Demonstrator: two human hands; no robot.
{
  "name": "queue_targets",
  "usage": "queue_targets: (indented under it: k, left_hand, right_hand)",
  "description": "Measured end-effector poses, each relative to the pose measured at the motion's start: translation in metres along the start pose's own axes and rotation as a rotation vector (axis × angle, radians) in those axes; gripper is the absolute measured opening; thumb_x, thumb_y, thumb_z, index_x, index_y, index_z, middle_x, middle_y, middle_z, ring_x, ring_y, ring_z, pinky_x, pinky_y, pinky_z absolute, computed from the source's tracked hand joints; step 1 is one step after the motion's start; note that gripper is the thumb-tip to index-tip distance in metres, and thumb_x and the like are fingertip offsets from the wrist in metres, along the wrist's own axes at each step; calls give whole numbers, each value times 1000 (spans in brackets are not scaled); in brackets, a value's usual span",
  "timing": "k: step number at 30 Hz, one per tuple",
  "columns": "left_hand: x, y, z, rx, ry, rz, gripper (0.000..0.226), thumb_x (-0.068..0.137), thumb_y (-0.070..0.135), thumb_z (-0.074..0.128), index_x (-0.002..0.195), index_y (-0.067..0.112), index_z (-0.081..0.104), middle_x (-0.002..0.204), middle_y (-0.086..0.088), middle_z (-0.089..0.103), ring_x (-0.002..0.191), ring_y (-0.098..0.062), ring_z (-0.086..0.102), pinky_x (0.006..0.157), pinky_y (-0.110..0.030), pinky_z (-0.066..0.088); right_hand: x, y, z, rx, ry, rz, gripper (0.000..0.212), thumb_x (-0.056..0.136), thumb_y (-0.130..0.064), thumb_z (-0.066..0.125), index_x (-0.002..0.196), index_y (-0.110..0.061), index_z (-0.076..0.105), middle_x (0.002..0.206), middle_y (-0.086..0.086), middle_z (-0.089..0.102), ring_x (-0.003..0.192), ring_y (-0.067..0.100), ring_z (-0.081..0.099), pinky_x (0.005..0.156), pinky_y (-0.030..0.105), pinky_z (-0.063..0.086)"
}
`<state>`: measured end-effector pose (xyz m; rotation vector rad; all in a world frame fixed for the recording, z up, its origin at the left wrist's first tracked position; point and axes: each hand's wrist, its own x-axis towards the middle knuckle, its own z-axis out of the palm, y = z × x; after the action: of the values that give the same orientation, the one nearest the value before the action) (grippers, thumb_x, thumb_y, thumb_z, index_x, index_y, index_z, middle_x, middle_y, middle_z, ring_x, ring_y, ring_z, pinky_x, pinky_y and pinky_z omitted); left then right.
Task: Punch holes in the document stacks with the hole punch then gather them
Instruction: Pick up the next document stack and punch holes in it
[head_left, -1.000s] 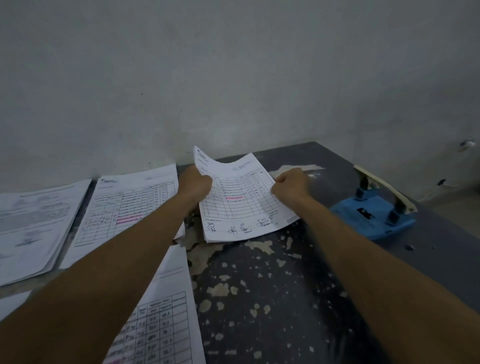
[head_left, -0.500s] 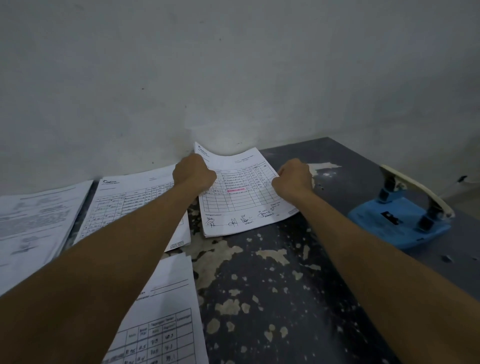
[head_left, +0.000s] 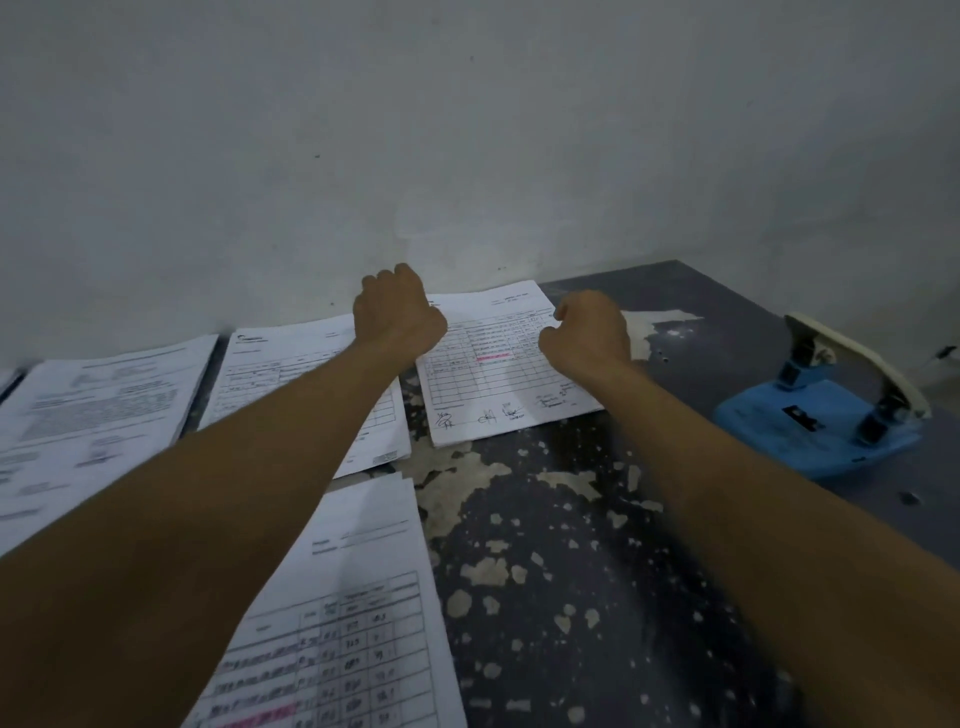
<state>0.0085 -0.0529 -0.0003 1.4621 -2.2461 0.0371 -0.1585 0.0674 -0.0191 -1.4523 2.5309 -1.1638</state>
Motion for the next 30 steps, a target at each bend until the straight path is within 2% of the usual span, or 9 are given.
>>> queue_targets:
  k: [1,4,6,10,15,18,22,26,30]
  left_hand:
    - [-6,-1,-5,-18,0,10,31,84,22,61,106,3,52,106,-15,59,100,-31,56,73,-34,41]
    - [-27,-10,-22,-65,0,20,27,86,24,60,104,4,56,102,-11,62,92,-27,59,70,-33,46]
    - [-45,-18,-34,-103,30,30,20,87,26,60,95,7,59,93,-5,64,80,-21,59,65,-31,48]
    - [-85,-34,-58,-161,103,22,12,85,25,60,77,18,55,71,5,53,60,-14,46,57,-24,34]
    - [-133,-61,-80,-119,93,9,15,91,15,50,82,10,61,80,-4,63,68,-21,56,58,-29,41]
    - [-166,-83,-90,-125,85,14,15,91,12,50,82,10,62,84,-5,66,69,-17,55,59,-29,44]
    - [-209,-114,-101,-130,15,-13,10,90,8,55,90,9,65,95,-6,67,81,-17,58,69,-29,47]
    - [-244,-145,-112,-127,-64,-99,13,90,9,62,101,10,67,107,-7,65,85,-14,53,73,-22,37]
    - [-268,-167,-125,-126,-143,-156,24,89,16,66,111,8,65,114,-5,62,98,-17,57,76,-20,38]
  right_hand:
    - [-4,-7,0,-1,10,-11,5,80,-7,65,80,-3,69,66,-5,57,52,1,43,42,19,39]
    - [-23,-29,2,22,30,-26,21,81,-9,66,97,4,70,93,11,71,76,21,65,68,38,57]
    - [-41,-42,2,37,41,-62,25,80,-11,65,99,5,69,97,15,70,85,27,67,74,44,57]
    - [-80,-64,6,41,16,-109,26,81,-14,64,100,5,68,96,17,70,86,28,66,76,46,56]
    - [-126,-82,9,76,-65,-185,21,84,-15,65,97,1,68,91,10,69,85,24,64,71,34,52]
    - [-151,-89,8,106,-88,-185,21,84,-16,68,94,1,68,87,10,69,81,23,64,71,35,54]
    - [-181,-96,10,78,-165,-212,21,85,-15,65,89,5,68,83,12,69,76,24,66,56,29,49]
    - [-202,-103,9,9,-326,-191,30,86,-20,64,96,8,67,91,17,69,65,17,59,56,30,51]
    - [-214,-111,5,-12,-405,-159,29,84,-21,63,101,2,66,90,12,68,79,23,64,67,33,58]
